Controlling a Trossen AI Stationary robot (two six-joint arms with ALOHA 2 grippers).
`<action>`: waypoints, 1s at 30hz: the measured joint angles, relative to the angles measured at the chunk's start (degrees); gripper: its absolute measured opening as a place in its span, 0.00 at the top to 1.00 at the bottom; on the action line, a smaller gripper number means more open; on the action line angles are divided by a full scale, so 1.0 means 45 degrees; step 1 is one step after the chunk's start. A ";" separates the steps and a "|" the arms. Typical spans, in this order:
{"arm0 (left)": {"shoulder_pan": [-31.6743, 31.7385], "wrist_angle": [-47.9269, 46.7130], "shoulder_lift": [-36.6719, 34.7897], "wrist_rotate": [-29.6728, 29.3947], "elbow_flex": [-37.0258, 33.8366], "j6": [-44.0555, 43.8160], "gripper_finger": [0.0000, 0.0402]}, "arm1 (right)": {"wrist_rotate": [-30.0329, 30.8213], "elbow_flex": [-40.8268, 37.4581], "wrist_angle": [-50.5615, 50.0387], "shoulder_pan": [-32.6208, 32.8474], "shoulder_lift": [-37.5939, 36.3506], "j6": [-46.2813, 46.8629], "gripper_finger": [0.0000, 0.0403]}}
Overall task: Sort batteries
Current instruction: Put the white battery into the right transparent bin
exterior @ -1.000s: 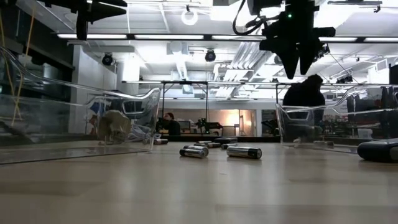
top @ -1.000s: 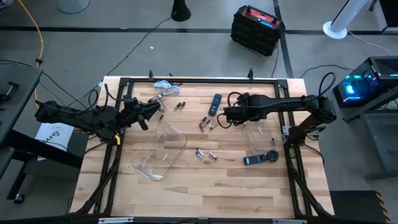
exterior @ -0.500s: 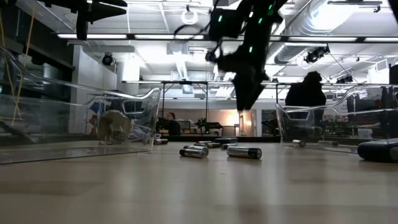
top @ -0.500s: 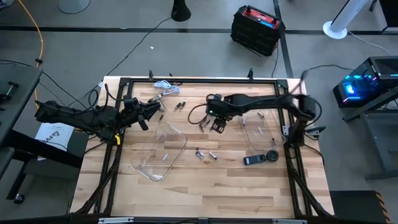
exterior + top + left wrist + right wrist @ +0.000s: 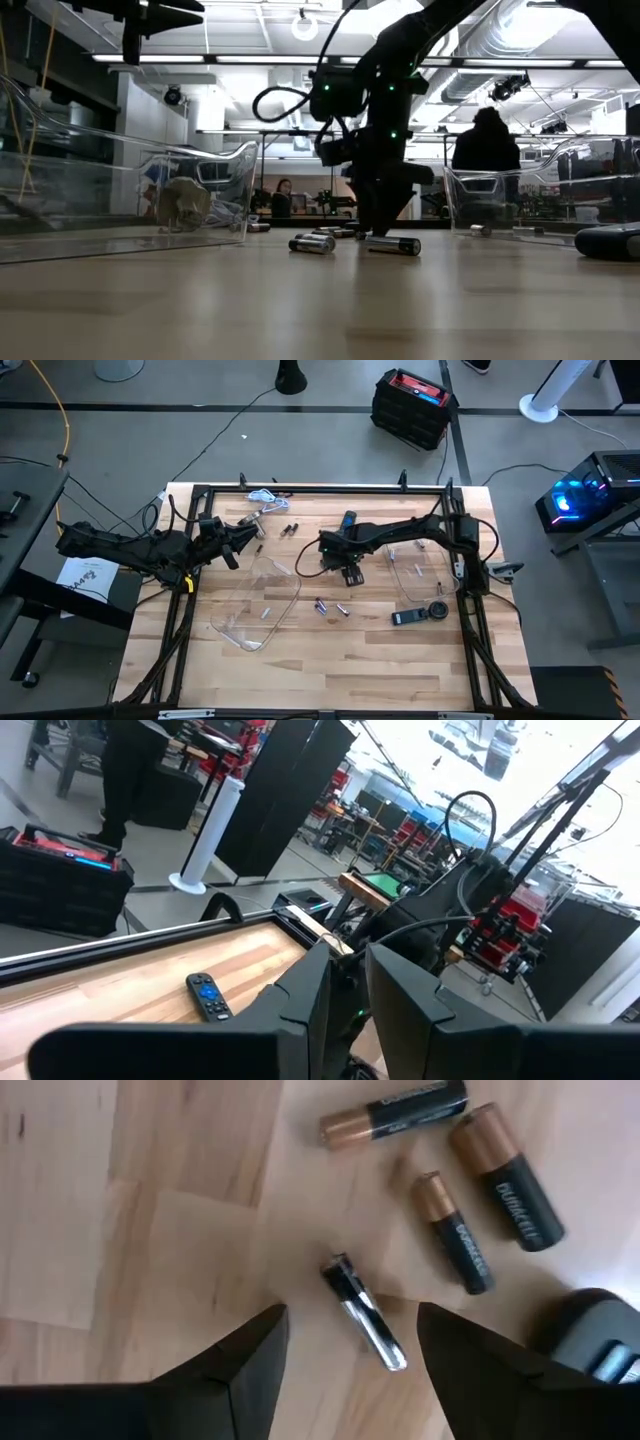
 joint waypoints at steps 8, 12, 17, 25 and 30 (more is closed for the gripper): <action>0.0000 -0.0008 0.0000 -0.0175 0.0000 0.0005 0.84 | -0.1249 -0.0001 -0.0847 -0.0164 -0.0143 0.2115 0.93; 0.0005 -0.0013 0.0000 -0.0358 0.0000 0.0005 0.84 | -0.1228 -0.0097 -0.2114 -0.0381 -0.1435 0.3516 0.95; 0.0001 -0.0045 0.0000 -0.0362 0.0000 -0.0009 0.84 | 0.0461 -0.0035 -0.3285 -0.0390 -0.4193 0.5270 0.98; 0.0005 -0.0052 -0.0004 -0.0259 0.0000 -0.0021 0.84 | 0.2091 -0.2487 -0.5522 -0.0351 -0.8208 1.0159 0.99; 0.0005 -0.0047 -0.0005 0.0319 0.0000 -0.0014 0.84 | 0.2091 -0.5436 -0.5328 0.0348 -1.1158 1.4248 0.99</action>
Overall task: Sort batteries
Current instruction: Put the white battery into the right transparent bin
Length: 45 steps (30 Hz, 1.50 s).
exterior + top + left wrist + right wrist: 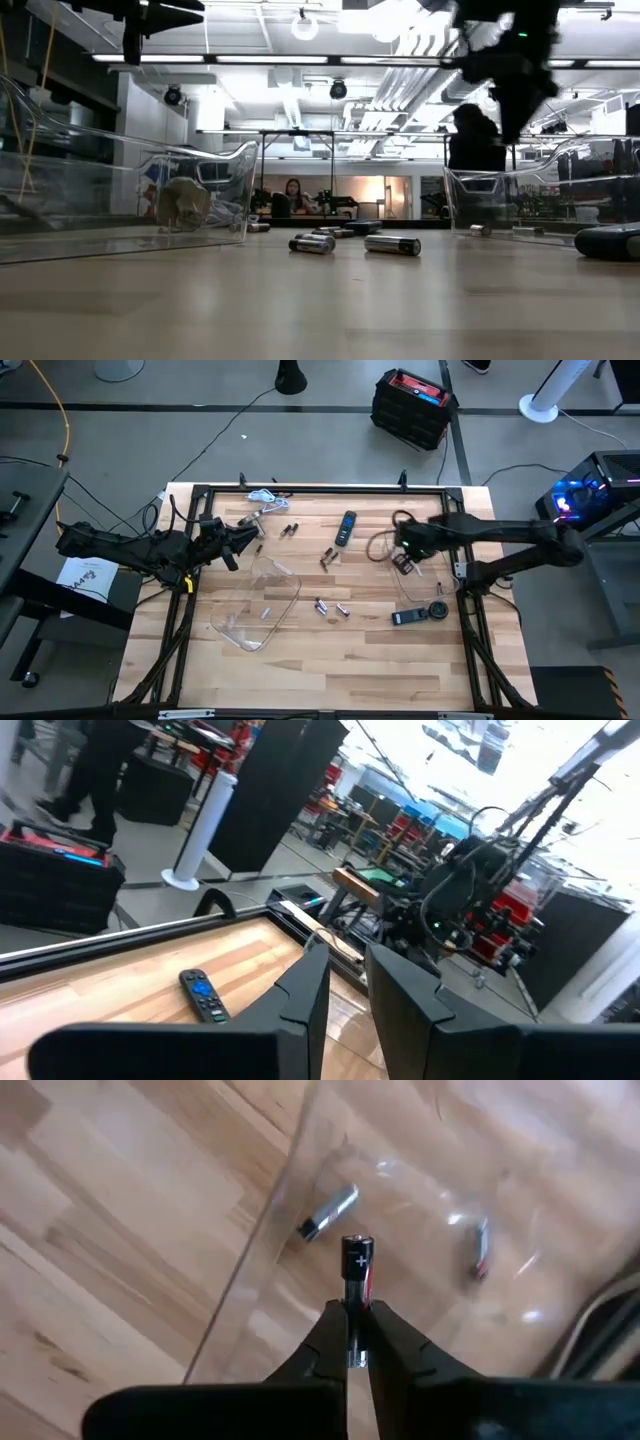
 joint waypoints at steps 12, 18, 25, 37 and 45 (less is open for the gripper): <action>0.0010 0.0005 0.0005 0.0288 0.0000 0.0014 0.84 | -0.0786 -0.3525 0.1082 0.1175 -0.1831 0.5428 0.67; 0.0010 0.0005 0.0005 0.0227 0.0000 0.0018 0.84 | -0.0887 -0.2290 0.1652 0.1243 -0.1831 0.4518 0.45; 0.0010 0.0005 0.0001 0.0169 0.0000 0.0018 0.84 | -0.0906 -0.0181 0.6381 0.1752 -0.1150 0.1792 0.42; 0.0010 -0.0117 0.0000 0.0042 0.0000 0.0009 0.84 | -0.1342 0.2170 0.7407 0.3672 0.6389 0.0472 0.41; 0.0015 -0.0291 0.0005 0.0047 0.0000 -0.0015 0.84 | -0.1103 0.4359 0.6310 0.4299 0.9557 0.0439 0.41</action>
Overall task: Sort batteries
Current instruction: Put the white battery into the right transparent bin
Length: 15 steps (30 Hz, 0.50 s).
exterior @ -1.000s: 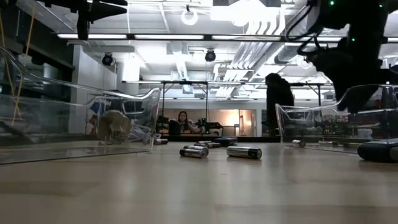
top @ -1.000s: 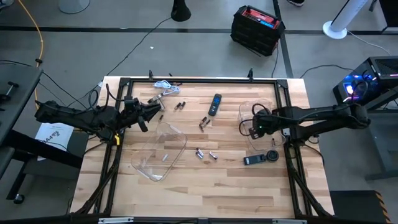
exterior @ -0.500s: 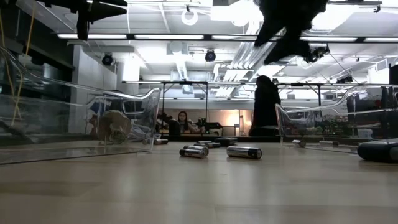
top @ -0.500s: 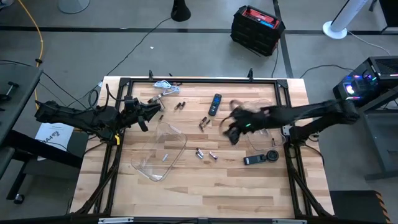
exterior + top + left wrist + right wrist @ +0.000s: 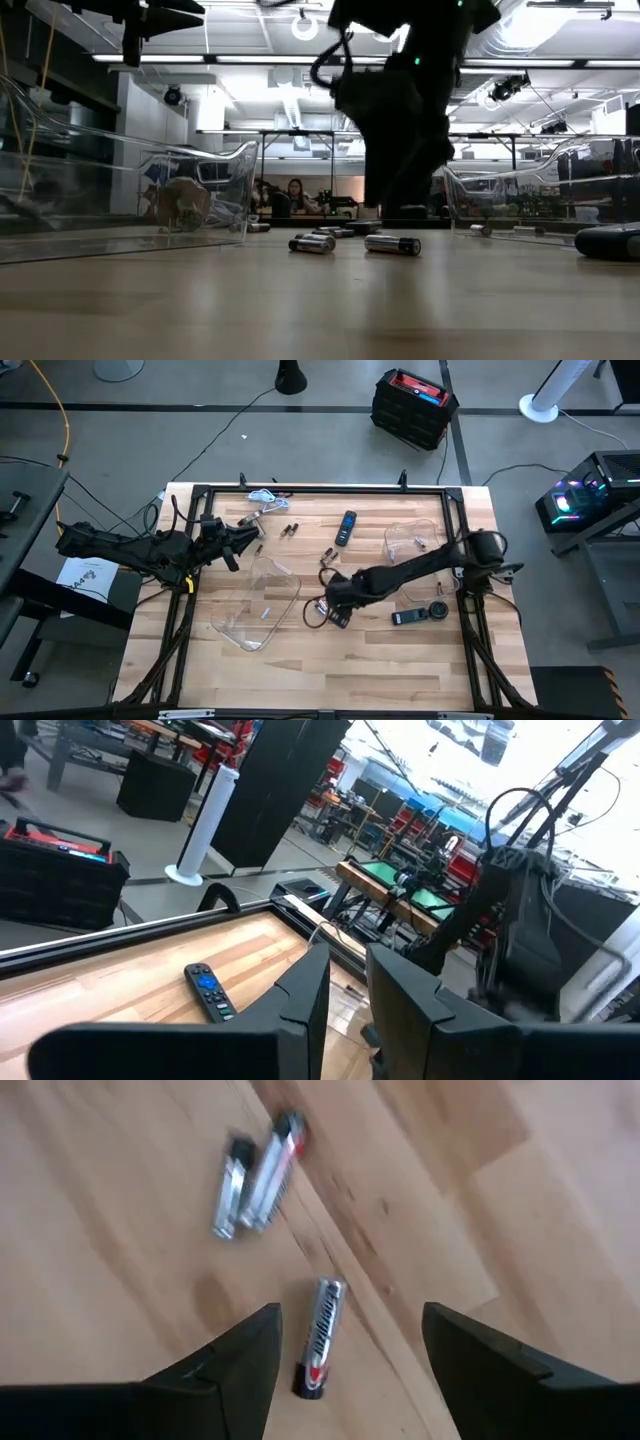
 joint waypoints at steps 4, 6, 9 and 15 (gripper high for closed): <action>0.0000 -0.0006 0.0000 0.0000 0.0000 0.0000 0.84 | -0.0106 0.0343 -0.0389 0.0190 0.1029 0.0375 0.41; 0.0000 -0.0041 -0.0005 0.0005 0.0000 0.0004 0.84 | -0.0053 0.0393 -0.0348 0.0299 0.1328 0.0499 0.42; -0.0005 -0.0158 0.0000 0.0005 0.0000 0.0005 0.84 | 0.0162 0.0430 -0.0686 0.0403 0.1557 0.0697 0.48; -0.0005 -0.0343 -0.0002 0.0002 0.0000 0.0016 0.84 | 0.0841 0.0270 -0.3371 0.0398 0.0591 0.0836 0.93</action>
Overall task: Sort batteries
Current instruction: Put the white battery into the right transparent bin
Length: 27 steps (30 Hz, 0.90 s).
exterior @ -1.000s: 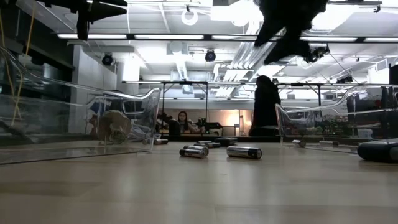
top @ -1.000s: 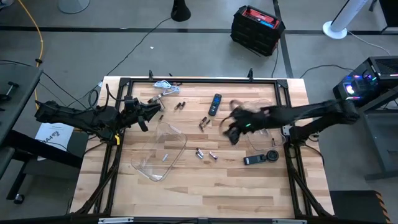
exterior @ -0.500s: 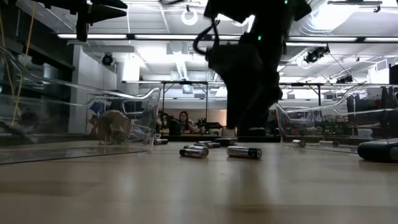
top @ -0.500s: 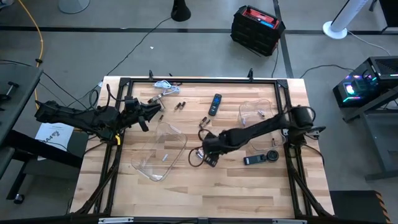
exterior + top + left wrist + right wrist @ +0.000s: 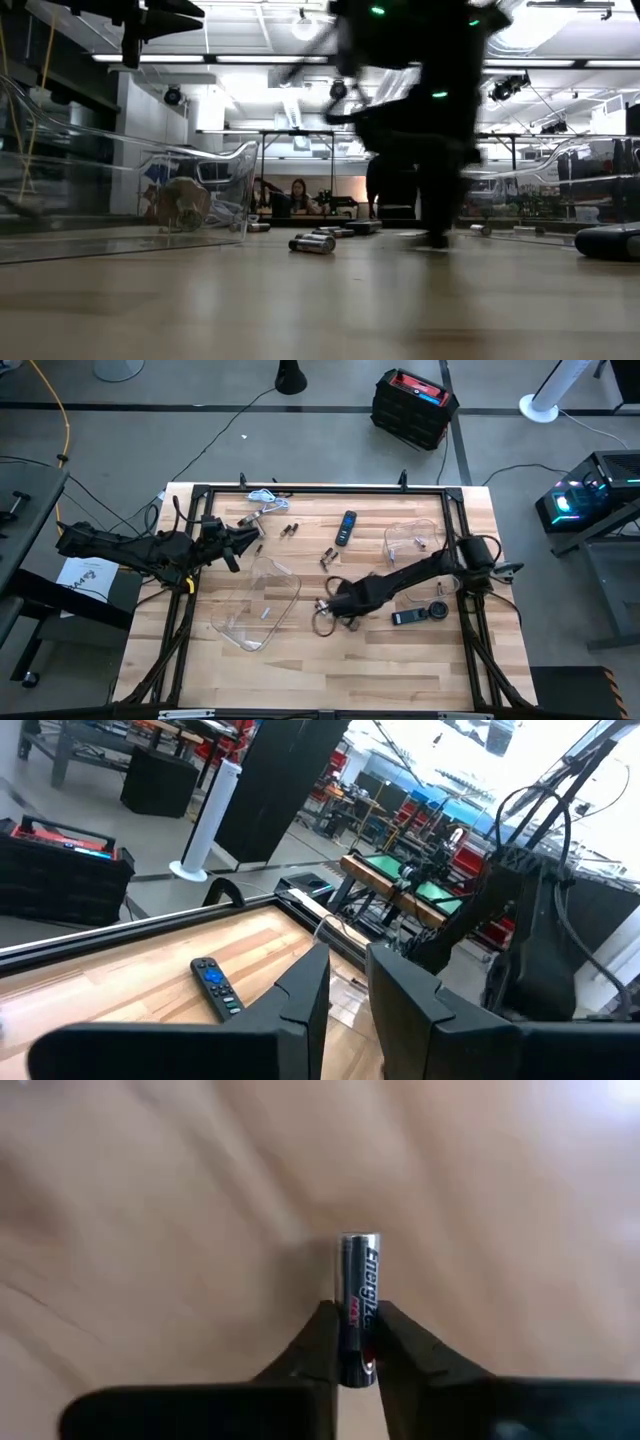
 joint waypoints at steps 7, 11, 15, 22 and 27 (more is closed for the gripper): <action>0.0005 -0.0370 0.0002 -0.0021 0.0000 0.0008 0.84 | 0.2923 -0.0013 -0.4504 -0.0641 -0.3580 0.2478 0.94; 0.0005 -0.0335 0.0001 -0.0071 0.0000 0.0004 0.84 | 0.3248 -0.0821 -0.6458 -0.0963 -0.5432 0.4544 0.95; 0.0019 -0.0317 -0.0002 -0.0100 0.0000 -0.0006 0.84 | 0.2296 -0.2869 -0.6239 -0.1229 -0.6619 0.5630 0.84; 0.0024 -0.0307 0.0002 -0.0544 0.0000 -0.0006 0.84 | 0.0388 -0.4471 -0.5571 -0.1437 -0.7834 0.6346 0.49; 0.0024 -0.0307 -0.0001 -0.0653 0.0000 -0.0006 0.84 | 0.1558 -0.3447 -0.2531 -0.1261 -0.8238 0.5053 0.39</action>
